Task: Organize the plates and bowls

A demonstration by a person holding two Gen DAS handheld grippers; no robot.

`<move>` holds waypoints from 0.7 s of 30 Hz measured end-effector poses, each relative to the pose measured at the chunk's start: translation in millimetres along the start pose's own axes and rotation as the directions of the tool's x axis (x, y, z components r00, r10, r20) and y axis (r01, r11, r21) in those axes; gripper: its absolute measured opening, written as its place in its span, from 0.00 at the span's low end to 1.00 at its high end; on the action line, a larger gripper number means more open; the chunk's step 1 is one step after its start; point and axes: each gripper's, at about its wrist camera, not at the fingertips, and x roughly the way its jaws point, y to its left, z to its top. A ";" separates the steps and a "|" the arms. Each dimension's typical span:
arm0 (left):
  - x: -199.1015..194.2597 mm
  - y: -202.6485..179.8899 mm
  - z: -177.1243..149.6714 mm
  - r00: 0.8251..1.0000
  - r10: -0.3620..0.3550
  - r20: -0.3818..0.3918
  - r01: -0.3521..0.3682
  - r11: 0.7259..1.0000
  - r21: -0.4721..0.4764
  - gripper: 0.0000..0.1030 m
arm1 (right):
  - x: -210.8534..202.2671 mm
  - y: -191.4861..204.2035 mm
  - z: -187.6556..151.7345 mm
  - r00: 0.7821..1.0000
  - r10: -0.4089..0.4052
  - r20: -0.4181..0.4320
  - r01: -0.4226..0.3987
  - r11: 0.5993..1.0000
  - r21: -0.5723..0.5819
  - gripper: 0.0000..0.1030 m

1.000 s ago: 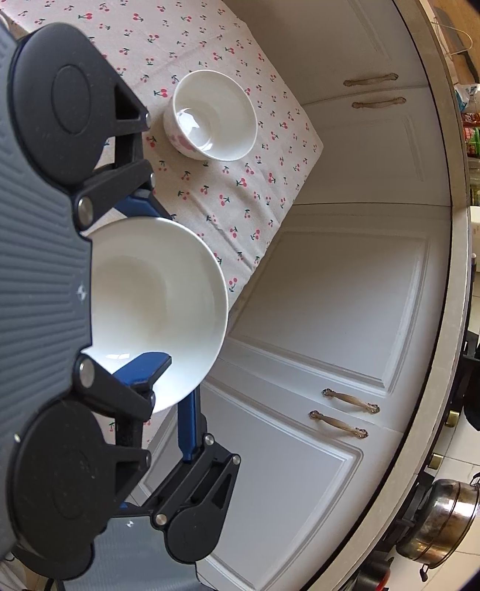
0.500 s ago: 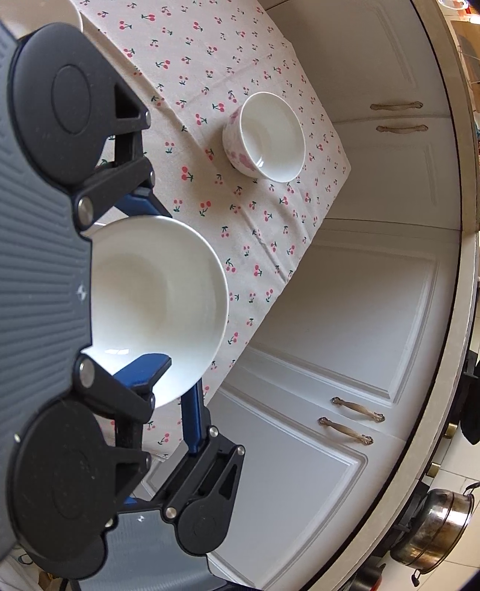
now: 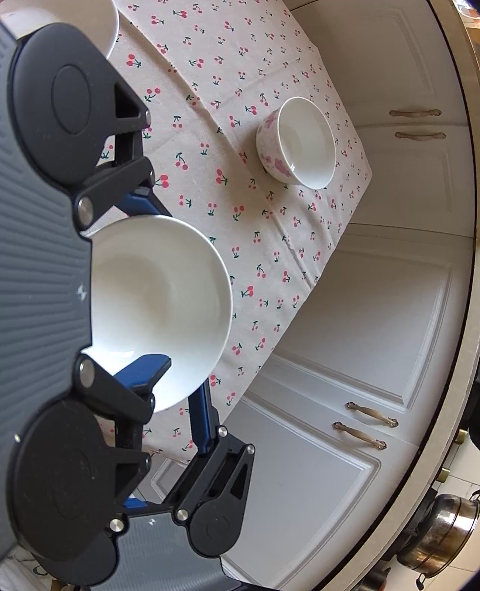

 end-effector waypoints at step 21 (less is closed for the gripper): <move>7.8 -4.7 -1.9 1.000 0.017 -0.014 -0.016 0.999 0.048 0.73 | 9.1 -6.2 -7.7 1.000 0.012 -0.029 -0.012 1.000 0.023 0.92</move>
